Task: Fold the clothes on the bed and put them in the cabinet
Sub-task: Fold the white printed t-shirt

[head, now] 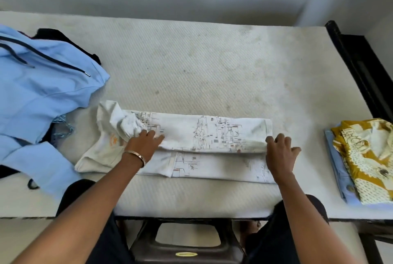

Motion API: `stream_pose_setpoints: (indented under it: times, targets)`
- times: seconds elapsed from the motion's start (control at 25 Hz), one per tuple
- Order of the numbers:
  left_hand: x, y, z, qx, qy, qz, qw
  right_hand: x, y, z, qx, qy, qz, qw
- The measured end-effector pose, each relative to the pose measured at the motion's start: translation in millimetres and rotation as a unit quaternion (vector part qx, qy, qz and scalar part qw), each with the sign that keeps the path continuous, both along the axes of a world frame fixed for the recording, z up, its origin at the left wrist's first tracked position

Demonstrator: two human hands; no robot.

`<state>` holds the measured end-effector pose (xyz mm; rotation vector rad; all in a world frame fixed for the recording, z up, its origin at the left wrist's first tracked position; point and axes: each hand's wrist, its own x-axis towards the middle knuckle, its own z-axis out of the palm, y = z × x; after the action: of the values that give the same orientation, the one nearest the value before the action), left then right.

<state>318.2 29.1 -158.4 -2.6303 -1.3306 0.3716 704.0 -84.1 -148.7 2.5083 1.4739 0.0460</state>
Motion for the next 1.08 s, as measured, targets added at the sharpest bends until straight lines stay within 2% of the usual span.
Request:
stream_pose_setpoints:
  times: [0.08, 0.12, 0.2, 0.28, 0.32, 0.44, 0.52, 0.56, 0.64, 0.68, 0.72, 0.76, 0.84, 0.88, 0.92, 1.0, 1.08]
  targets:
    - [1, -18, -5, -0.095, -0.002, 0.101, 0.99, -9, -16, 0, -0.091, 0.024, -0.023, 0.995]
    - [4, -23, -2, -0.136, -0.039, 0.161, 0.977, -17, -19, 1, -0.106, 0.04, -0.032, 0.993]
    - [10, -28, 6, -0.14, -0.186, 0.286, 0.929, -41, -18, 4, -0.089, 0.06, -0.009, 0.994]
    - [13, -24, 16, -0.095, -0.306, 0.413, 0.852, -72, -6, 7, -0.038, 0.11, 0.032, 0.993]
    - [12, -20, 21, -0.08, -0.333, 0.472, 0.812, -89, 3, 7, -0.017, 0.152, 0.056, 0.987]
    - [-6, -7, 27, -0.119, -0.336, 0.632, 0.688, -148, 34, 8, -0.008, 0.27, 0.162, 0.949]
    - [-23, 4, 24, -0.153, -0.315, 0.695, 0.628, -187, 56, 11, -0.011, 0.324, 0.23, 0.918]
    - [-32, 8, 21, -0.162, -0.301, 0.708, 0.618, -206, 66, 11, -0.006, 0.344, 0.258, 0.903]
    - [-46, 13, 13, -0.175, -0.287, 0.698, 0.632, -238, 82, 11, 0.0, 0.379, 0.307, 0.873]
    - [-51, 15, 9, -0.178, -0.313, 0.688, 0.63, -253, 88, 9, -0.009, 0.39, 0.33, 0.86]
    - [-55, 13, 4, -0.174, -0.362, 0.683, 0.61, -268, 94, 7, -0.029, 0.391, 0.356, 0.848]
    - [-58, 11, 0, -0.17, -0.431, 0.686, 0.561, -283, 96, 5, -0.05, 0.385, 0.375, 0.842]
    - [-59, 1, 8, -0.165, -0.603, 0.671, 0.398, -309, 94, -2, -0.066, 0.369, 0.386, 0.843]
    - [-57, -4, 17, -0.176, -0.67, 0.637, 0.338, -320, 91, -6, -0.054, 0.363, 0.378, 0.85]
    - [-58, -7, 26, -0.2, -0.719, 0.587, 0.314, -328, 88, -9, -0.031, 0.362, 0.358, 0.86]
    - [-62, -13, 48, -0.268, -0.772, 0.473, 0.329, -331, 89, -12, 0.042, 0.371, 0.302, 0.877]
    - [-76, -12, 58, -0.269, -0.782, 0.434, 0.358, -325, 98, -11, 0.131, 0.385, 0.257, 0.877]
